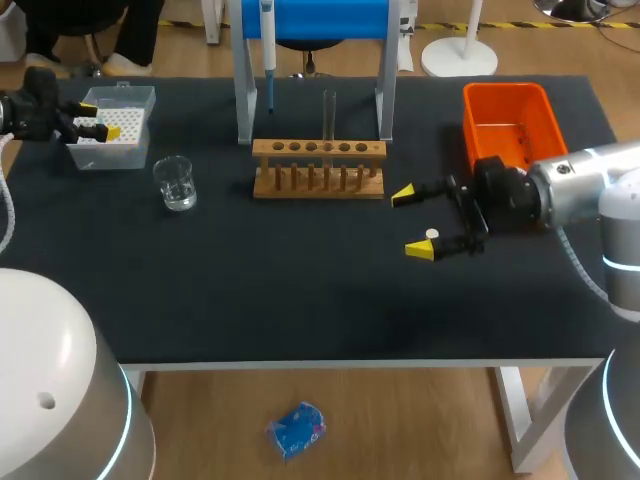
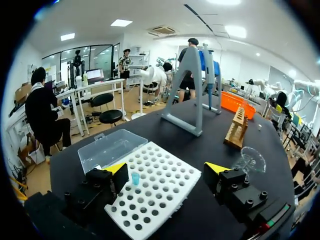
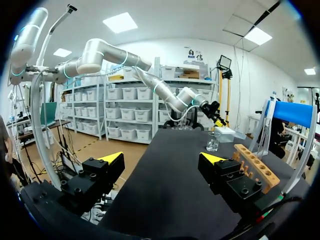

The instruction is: Invert the test tube, pick up the pipette, mount the tip to pipette, aspirate from beaker and dispense into the tube, eject the tip, return the pipette, and cap with the stopper.

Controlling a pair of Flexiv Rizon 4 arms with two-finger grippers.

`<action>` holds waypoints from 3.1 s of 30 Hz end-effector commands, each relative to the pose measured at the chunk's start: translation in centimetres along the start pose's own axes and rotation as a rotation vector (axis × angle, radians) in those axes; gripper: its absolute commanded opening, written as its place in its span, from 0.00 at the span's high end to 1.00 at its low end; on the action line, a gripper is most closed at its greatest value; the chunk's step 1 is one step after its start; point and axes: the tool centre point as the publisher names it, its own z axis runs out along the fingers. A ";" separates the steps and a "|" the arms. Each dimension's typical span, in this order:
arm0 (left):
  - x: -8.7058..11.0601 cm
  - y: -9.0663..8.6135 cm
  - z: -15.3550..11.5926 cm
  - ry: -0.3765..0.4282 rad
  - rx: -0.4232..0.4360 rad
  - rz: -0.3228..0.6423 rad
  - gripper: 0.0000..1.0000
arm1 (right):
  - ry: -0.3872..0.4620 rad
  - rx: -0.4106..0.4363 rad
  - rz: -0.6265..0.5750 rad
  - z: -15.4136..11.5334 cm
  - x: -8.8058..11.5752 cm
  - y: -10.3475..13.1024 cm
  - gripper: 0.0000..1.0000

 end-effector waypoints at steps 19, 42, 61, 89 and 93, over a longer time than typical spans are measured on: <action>-3.1 0.3 0.7 -0.032 0.007 0.036 0.26 | -0.002 0.001 -0.001 0.0 0.0 0.0 0.00; -3.3 1.0 1.1 -0.041 -0.008 0.049 0.57 | -0.002 0.001 -0.001 0.0 0.0 0.0 0.00; -3.3 1.2 1.4 -0.032 -0.004 0.053 0.86 | -0.002 0.001 -0.001 0.0 0.0 0.0 0.00; -3.3 0.3 0.4 -0.041 0.002 0.078 1.00 | -0.002 0.001 -0.001 0.0 0.0 0.0 0.00; -3.2 0.0 0.2 -0.039 0.001 0.080 1.00 | -0.002 0.001 -0.001 0.0 0.0 0.0 0.00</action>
